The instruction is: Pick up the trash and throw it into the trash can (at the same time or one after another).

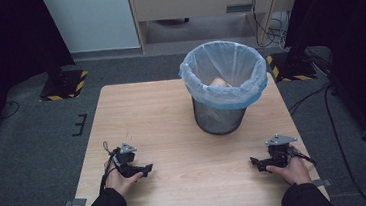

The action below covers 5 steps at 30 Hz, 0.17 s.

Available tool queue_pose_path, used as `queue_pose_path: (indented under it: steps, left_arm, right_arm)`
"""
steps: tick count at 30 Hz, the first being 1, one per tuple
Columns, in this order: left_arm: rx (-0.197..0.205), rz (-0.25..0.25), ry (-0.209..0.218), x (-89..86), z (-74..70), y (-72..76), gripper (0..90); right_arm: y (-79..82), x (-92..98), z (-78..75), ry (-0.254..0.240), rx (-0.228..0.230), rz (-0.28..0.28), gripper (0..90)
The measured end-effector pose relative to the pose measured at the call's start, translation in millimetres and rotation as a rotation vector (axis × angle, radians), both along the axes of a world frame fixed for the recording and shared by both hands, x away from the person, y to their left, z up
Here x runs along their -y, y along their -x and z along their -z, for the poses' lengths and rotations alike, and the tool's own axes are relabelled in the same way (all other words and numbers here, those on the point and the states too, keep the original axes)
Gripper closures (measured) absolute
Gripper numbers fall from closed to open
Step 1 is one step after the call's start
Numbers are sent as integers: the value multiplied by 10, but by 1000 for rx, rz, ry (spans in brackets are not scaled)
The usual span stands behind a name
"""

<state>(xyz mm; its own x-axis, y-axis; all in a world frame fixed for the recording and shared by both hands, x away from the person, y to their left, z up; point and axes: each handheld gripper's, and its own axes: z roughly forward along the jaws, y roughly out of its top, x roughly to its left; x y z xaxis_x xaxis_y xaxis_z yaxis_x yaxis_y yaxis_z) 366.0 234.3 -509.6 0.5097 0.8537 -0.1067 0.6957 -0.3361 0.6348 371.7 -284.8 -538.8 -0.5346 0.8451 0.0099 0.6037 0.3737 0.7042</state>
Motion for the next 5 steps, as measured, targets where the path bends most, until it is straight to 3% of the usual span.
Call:
queue_pose_path:
  steps: [5]
  left_arm:
    - [-11,-41,-8,-106,25,-11,128]
  right_arm:
    - [1,-1,0,1,1,1,7]
